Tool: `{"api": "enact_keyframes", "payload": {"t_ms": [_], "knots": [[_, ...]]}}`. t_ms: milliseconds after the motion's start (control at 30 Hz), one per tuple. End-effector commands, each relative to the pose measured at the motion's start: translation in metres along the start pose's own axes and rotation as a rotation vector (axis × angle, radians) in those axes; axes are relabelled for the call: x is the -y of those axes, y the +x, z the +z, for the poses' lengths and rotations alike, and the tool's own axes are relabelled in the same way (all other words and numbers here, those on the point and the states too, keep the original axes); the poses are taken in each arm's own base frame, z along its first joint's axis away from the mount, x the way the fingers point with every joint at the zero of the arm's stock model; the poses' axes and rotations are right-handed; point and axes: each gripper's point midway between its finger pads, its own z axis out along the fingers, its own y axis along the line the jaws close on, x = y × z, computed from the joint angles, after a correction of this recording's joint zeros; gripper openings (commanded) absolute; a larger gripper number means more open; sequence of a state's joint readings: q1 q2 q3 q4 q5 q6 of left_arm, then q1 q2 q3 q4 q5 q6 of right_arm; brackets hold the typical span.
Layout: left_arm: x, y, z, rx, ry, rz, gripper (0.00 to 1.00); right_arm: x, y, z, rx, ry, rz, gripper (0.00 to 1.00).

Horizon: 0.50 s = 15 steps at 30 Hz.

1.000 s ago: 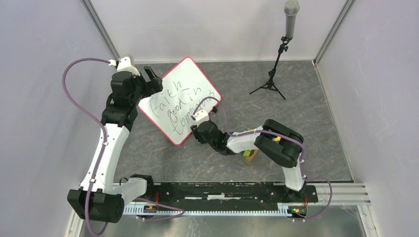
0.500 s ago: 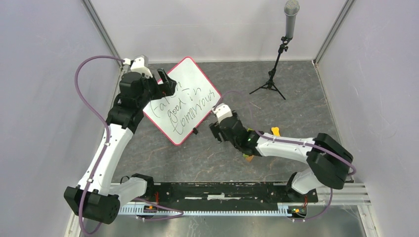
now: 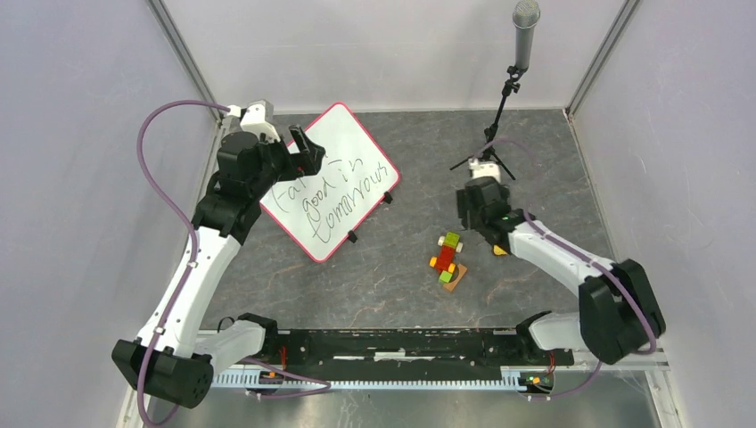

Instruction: Erase the whiteboard

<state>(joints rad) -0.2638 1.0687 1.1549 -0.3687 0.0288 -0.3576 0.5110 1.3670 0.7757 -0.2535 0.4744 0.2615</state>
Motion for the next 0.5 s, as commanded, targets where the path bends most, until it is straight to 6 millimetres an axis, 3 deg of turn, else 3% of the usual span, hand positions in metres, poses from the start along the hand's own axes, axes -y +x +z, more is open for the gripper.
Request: {"api": "enact_keyframes", "payload": {"t_ms": [0, 233, 467], "knots": [[0.011, -0.019, -0.008, 0.067, 0.036, 0.025, 1.00, 0.033, 0.016, 0.001, -0.018, -0.048, 0.179, 0.79], [0.010, -0.017, -0.007, 0.059, 0.032, 0.028, 1.00, 0.066, 0.055, 0.015, -0.095, -0.042, 0.302, 0.72], [0.010, -0.016, -0.006, 0.054, 0.032, 0.025, 1.00, 0.064, 0.058, 0.014, -0.096, -0.067, 0.272, 0.67]]}}
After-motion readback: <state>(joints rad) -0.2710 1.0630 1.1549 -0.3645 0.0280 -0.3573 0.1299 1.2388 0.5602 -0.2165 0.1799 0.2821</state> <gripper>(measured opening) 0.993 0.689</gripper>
